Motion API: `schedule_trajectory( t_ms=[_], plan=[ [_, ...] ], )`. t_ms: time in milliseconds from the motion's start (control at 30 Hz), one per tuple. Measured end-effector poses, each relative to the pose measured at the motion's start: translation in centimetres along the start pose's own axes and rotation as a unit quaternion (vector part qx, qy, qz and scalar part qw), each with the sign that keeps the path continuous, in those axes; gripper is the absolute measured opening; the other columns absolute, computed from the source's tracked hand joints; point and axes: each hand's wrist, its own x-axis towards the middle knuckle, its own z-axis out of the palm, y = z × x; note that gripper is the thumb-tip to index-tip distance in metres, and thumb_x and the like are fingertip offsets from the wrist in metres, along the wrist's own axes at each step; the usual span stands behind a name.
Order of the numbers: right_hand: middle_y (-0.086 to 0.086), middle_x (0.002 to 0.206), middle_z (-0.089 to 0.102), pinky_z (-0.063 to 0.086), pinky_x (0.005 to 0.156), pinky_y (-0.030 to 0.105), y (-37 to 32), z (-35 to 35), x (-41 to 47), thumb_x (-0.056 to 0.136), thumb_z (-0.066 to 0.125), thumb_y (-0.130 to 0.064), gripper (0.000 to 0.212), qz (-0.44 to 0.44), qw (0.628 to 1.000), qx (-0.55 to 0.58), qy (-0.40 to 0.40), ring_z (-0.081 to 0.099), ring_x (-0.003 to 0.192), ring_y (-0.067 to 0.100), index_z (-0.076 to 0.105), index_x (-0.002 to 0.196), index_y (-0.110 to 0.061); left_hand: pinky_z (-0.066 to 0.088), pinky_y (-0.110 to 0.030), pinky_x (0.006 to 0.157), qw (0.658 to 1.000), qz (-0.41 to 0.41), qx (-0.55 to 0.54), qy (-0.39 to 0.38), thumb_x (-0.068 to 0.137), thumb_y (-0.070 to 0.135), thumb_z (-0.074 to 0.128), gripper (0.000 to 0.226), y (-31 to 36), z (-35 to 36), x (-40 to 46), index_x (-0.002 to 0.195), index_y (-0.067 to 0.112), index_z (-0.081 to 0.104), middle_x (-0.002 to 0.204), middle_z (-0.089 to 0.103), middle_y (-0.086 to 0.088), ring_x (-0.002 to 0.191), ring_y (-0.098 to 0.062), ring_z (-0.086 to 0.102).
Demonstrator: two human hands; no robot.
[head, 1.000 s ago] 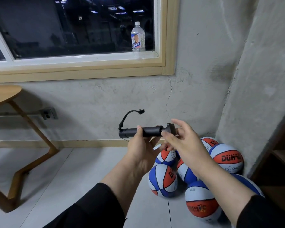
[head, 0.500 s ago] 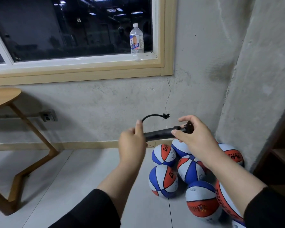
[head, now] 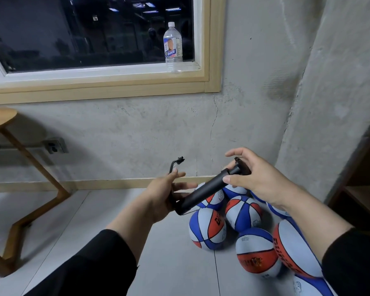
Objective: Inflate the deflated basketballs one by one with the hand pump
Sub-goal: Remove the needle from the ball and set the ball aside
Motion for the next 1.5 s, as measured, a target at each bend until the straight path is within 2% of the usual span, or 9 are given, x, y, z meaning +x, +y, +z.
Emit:
schedule_trajectory(
  t_ms=[133,233,467,733,1000,1133,1267,1367,1500],
  plan=[
    [0.002,0.107,0.07,0.057,0.08,0.03,0.3,2.0,0.7,0.089,0.077,-0.005,0.05,0.015,0.979,0.176,0.098,0.07,0.085,0.009,0.058,0.128,-0.029,0.052,-0.034,0.064,0.997,0.056,0.047,-0.031,0.113,0.035,0.04,0.032,-0.4,1.4,-0.6,0.133,0.019,0.059,0.092,0.075,-0.011,0.075,-0.029,0.068],
    [0.001,0.09,0.073,0.054,0.071,0.028,0.4,3.8,1.5,0.092,0.071,-0.001,0.043,0.036,0.941,0.29,0.169,0.067,0.075,0.011,0.056,0.129,-0.014,0.051,-0.038,0.074,0.99,0.093,0.087,-0.057,0.113,0.035,0.039,0.029,-0.8,3.1,-1.0,0.13,0.023,0.059,0.104,0.076,-0.015,0.1,-0.045,0.071],
    [0.008,0.102,0.075,0.049,0.052,0.035,-1.2,5.0,0.9,0.103,0.047,0.0,0.022,0.043,0.923,0.371,0.088,0.074,0.077,0.016,0.063,0.115,-0.011,0.055,-0.043,0.085,0.983,0.139,0.091,-0.074,0.112,0.04,0.041,0.035,-1.0,5.8,-2.1,0.125,0.013,0.061,0.115,0.074,-0.02,0.102,-0.04,0.075],
    [0.007,0.1,0.077,0.055,0.07,0.038,-1.0,6.2,1.4,0.102,0.062,-0.028,0.03,0.043,0.895,0.399,0.195,0.075,0.091,0.023,0.06,0.13,-0.017,0.054,-0.026,0.06,0.976,0.204,0.07,-0.014,0.114,0.033,0.035,0.028,-1.5,8.1,-2.9,0.115,0.014,0.056,0.09,0.07,-0.014,0.07,-0.019,0.066],
    [0.02,0.116,0.072,0.056,0.089,0.039,-2.4,6.3,0.8,0.104,0.053,-0.01,0.024,-0.02,0.886,0.42,0.195,0.075,0.094,0.023,0.061,0.127,-0.009,0.054,-0.048,0.083,0.945,0.291,0.127,0.085,0.113,0.035,0.033,0.026,-1.8,8.6,-2.8,0.106,0.025,0.055,0.089,0.066,0.0,0.08,-0.024,0.063],
    [0.018,0.111,0.075,0.055,0.102,0.044,-2.4,6.8,0.8,0.102,0.059,-0.03,0.035,-0.02,0.891,0.392,0.228,0.073,0.107,0.028,0.065,0.121,-0.001,0.054,-0.033,0.084,0.929,0.319,0.169,0.081,0.113,0.035,0.034,0.025,-1.8,8.3,-3.3,0.119,0.034,0.058,0.094,0.069,0.016,0.085,-0.009,0.063],
    [0.015,0.109,0.077,0.057,0.091,0.041,-2.6,6.7,0.8,0.107,0.05,-0.031,0.031,0.013,0.891,0.392,0.23,0.074,0.106,0.028,0.069,0.112,-0.007,0.045,-0.011,0.091,0.92,0.337,0.184,0.079,0.111,0.027,0.042,0.03,-1.9,8.6,-3.7,0.132,0.038,0.061,0.118,0.069,0.018,0.11,0.007,0.061],
    [0.012,0.102,0.077,0.061,0.079,0.043,-2.7,6.7,0.7,0.107,0.049,-0.036,0.033,0.028,0.887,0.402,0.227,0.075,0.097,0.03,0.071,0.103,-0.011,0.052,-0.027,0.086,0.921,0.336,0.181,0.08,0.106,0.03,0.05,0.034,-1.8,8.6,-3.3,0.135,0.043,0.062,0.112,0.066,0.001,0.091,-0.005,0.066],
    [0.01,0.098,0.077,0.061,0.084,0.051,-2.6,7.0,0.4,0.107,0.049,-0.039,0.036,0.045,0.886,0.402,0.228,0.076,0.097,0.037,0.069,0.107,-0.008,0.048,-0.018,0.075,0.927,0.336,0.151,0.078,0.104,0.024,0.058,0.033,-1.2,8.3,-3.4,0.135,0.035,0.063,0.097,0.058,0.003,0.075,0.001,0.057]
  ],
)
